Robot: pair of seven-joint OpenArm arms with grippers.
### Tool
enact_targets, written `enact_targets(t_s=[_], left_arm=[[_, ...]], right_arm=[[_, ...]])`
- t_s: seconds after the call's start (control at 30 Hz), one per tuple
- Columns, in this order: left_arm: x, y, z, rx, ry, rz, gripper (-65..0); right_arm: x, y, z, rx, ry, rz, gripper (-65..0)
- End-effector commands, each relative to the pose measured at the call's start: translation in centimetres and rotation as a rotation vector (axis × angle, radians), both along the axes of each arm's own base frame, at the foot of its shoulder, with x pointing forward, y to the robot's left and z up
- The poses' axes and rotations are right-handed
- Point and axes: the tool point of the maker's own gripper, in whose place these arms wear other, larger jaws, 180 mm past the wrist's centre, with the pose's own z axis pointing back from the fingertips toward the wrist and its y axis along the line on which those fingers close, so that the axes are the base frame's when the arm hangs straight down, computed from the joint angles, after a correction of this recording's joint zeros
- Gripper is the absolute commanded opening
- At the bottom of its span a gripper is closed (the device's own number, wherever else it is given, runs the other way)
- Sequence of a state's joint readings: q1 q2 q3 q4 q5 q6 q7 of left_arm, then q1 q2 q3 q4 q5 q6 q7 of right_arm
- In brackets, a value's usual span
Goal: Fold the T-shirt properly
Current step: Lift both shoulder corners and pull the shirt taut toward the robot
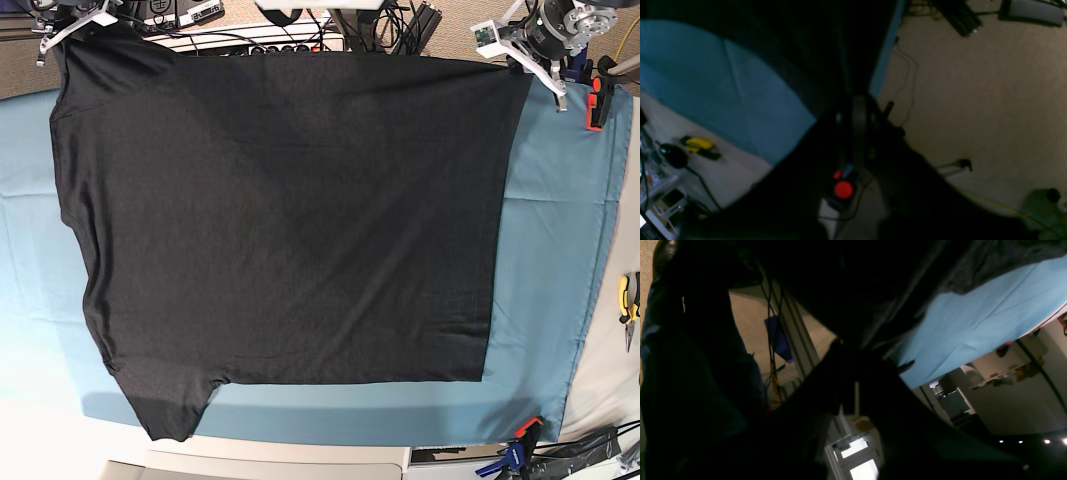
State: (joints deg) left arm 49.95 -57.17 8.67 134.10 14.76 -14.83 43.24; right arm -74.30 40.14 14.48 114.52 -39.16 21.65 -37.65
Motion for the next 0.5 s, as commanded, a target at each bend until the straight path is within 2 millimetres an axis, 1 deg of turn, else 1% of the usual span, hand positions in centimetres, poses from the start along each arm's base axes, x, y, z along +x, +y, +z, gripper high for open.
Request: enact_targets(t_s=[0.0, 0.07, 0.2, 0.3, 0.4, 0.47], left_arm=[[0.3, 0.1, 0.5, 0.008, -0.019, -0.011, -65.0], [0.4, 0.0, 0.5, 0.008, -0.022, -0.014, -65.0], [1.2, 0.2, 1.0, 0.024, -0.075, -0.020, -65.0], [1.5, 0.3, 1.1, 0.037, -0.092, -0.031, -65.0], [1.7, 0.3, 1.2, 0.036, -0.100, -0.031, -65.0], [2.0, 0.3, 1.3, 0.037, -0.109, -0.031, -65.0]], right_arm=[[0.6, -0.2, 0.8, -0.029, -0.017, 0.019, -65.0], [1.0, 0.2, 1.0, -0.020, -0.032, 0.026, -65.0], [2.1, 1.3, 1.5, 0.003, -0.067, 0.045, -65.0], [2.8, 2.1, 1.9, 0.019, -0.090, 0.058, -65.0], [3.4, 2.4, 2.3, 0.027, -0.125, 0.061, -65.0], [4.6, 2.4, 2.6, 0.026, -0.167, 0.060, -65.0]])
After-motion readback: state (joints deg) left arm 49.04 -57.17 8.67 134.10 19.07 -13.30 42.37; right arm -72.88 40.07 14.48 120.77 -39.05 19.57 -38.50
